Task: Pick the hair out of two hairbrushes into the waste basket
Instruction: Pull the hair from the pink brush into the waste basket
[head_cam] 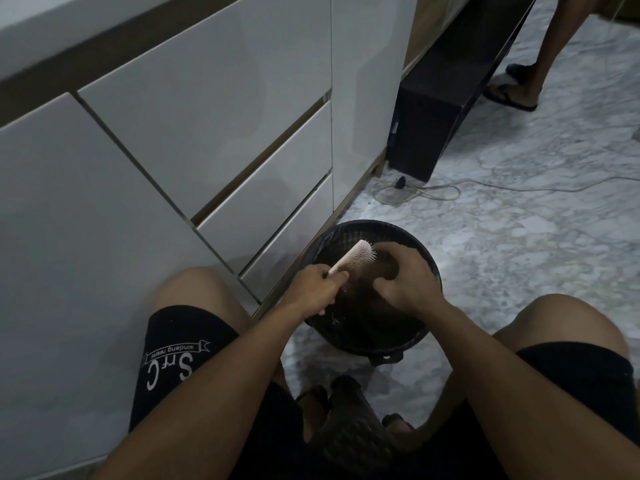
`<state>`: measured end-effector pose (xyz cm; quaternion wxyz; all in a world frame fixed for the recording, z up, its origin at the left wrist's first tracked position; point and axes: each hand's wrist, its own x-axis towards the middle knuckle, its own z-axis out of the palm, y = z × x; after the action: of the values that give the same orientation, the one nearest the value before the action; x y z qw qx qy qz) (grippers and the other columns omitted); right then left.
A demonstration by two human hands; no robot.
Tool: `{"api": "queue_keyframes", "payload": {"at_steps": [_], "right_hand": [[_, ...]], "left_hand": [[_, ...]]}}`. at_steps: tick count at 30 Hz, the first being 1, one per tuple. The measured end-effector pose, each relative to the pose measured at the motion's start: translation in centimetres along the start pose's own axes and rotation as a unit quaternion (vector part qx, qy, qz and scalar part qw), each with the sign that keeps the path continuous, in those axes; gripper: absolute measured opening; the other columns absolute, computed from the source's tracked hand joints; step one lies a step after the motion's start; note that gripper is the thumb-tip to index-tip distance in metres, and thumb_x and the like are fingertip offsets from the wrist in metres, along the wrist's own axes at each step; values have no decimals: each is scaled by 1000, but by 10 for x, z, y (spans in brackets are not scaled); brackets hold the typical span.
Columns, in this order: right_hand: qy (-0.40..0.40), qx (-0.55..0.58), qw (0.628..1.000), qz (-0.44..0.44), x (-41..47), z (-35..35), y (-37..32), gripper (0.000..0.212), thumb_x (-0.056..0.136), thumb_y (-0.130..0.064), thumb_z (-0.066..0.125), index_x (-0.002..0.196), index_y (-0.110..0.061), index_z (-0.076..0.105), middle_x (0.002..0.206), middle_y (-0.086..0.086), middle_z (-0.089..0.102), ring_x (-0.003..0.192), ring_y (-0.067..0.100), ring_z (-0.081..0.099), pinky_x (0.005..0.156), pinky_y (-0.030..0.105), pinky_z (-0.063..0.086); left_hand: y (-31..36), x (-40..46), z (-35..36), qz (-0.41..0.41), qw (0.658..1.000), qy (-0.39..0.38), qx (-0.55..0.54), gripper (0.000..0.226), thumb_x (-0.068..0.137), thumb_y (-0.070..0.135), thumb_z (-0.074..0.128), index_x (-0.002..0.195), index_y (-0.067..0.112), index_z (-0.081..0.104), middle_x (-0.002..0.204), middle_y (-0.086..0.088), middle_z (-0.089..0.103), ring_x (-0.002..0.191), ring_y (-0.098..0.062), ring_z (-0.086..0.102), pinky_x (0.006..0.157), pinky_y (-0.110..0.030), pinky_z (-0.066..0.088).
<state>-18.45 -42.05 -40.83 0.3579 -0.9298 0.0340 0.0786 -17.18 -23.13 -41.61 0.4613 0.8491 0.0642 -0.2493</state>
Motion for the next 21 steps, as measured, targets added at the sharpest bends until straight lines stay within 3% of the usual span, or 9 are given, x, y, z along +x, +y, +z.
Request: {"api": "queue_keyframes", "payload": {"at_steps": [2, 6, 9, 12, 18, 21], "right_hand": [[-21, 58, 998, 24, 0, 2, -3, 58, 71, -23, 71, 125, -27, 51, 127, 3, 60, 116, 23, 55, 95, 35, 46], [-6, 58, 997, 53, 1, 4, -3, 34, 76, -31, 75, 99, -25, 51, 109, -2, 64, 102, 19, 58, 87, 30, 44], [5, 74, 995, 62, 2, 3, 1, 32, 76, -32, 77, 92, -23, 51, 96, -7, 63, 96, 17, 60, 88, 36, 47], [-8, 113, 991, 71, 3, 5, 5, 31, 75, -25, 79, 89, -22, 53, 88, -8, 64, 92, 14, 62, 84, 31, 47], [48, 49, 996, 57, 3, 6, 9, 8, 78, -25, 76, 76, -24, 68, 76, -8, 67, 78, 12, 62, 64, 23, 44], [89, 1, 994, 68, 6, 0, 10, 3, 79, -28, 74, 79, -25, 74, 78, -6, 73, 77, 14, 65, 72, 28, 50]], "left_hand": [[6, 1, 1, 1, 1000, -2, 9, 30, 96, 35, 51, 101, 11, 68, 72, -5, 64, 44, -6, 52, 41, -19, 38], [11, 2, 3, 15, 999, -3, 30, 30, 96, 34, 51, 103, 11, 67, 72, -4, 63, 45, -7, 52, 40, -18, 38], [9, 1, 2, 27, 999, -15, 37, 31, 98, 35, 51, 105, 8, 67, 71, -4, 62, 45, -6, 52, 39, -16, 38], [6, 1, 0, 32, 999, -25, 26, 32, 99, 36, 51, 106, 9, 67, 73, -7, 63, 47, -9, 53, 42, -18, 40], [2, 3, 1, 49, 997, -18, 59, 32, 99, 37, 51, 105, 10, 68, 67, 0, 61, 49, -7, 54, 43, -17, 40], [-3, 3, 3, 52, 996, -25, 73, 34, 99, 38, 51, 107, 9, 68, 66, 0, 60, 50, -9, 55, 47, -22, 44]]}}
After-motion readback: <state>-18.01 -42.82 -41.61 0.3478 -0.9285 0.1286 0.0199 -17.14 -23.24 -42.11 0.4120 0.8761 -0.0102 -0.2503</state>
